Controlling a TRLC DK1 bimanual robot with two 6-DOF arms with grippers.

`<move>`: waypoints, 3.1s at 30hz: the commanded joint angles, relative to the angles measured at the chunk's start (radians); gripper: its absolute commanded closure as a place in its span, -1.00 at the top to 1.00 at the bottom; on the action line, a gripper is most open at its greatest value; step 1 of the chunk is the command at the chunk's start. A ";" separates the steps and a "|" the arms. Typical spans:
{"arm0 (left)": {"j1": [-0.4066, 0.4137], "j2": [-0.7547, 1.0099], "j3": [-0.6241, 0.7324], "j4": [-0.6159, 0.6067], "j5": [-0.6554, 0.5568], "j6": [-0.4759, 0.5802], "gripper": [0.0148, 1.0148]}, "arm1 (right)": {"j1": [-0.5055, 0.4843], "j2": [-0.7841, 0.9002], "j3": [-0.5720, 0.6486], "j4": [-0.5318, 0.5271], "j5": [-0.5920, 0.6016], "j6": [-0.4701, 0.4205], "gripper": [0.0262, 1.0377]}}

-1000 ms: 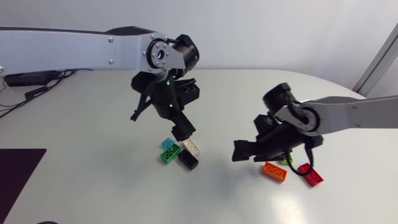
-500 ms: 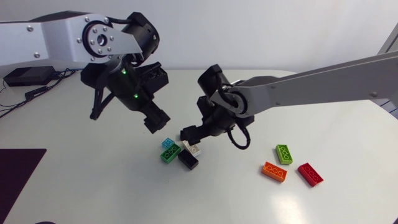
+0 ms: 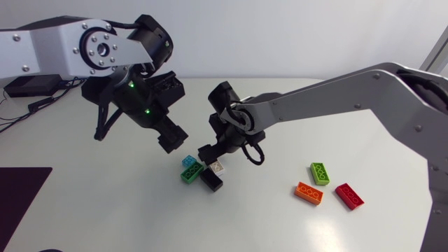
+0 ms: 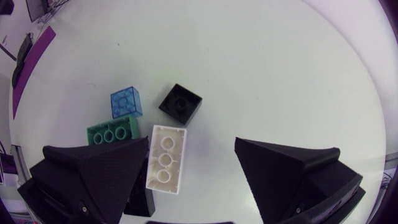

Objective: Sort duplo bricks by size, large to the right and small to the left

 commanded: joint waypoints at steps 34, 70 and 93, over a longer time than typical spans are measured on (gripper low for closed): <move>-0.031 -0.011 -0.102 0.061 0.033 -0.016 0.92 | -0.134 -0.147 -0.228 0.023 0.019 0.018 -0.96; 0.024 -0.158 -0.297 0.135 0.046 -0.042 0.92 | 0.112 -0.072 -0.167 -0.078 0.019 0.037 0.88; 0.110 -0.205 -0.389 0.198 0.088 0.004 0.92 | 0.078 -0.059 -0.124 -0.141 -0.002 0.055 -0.96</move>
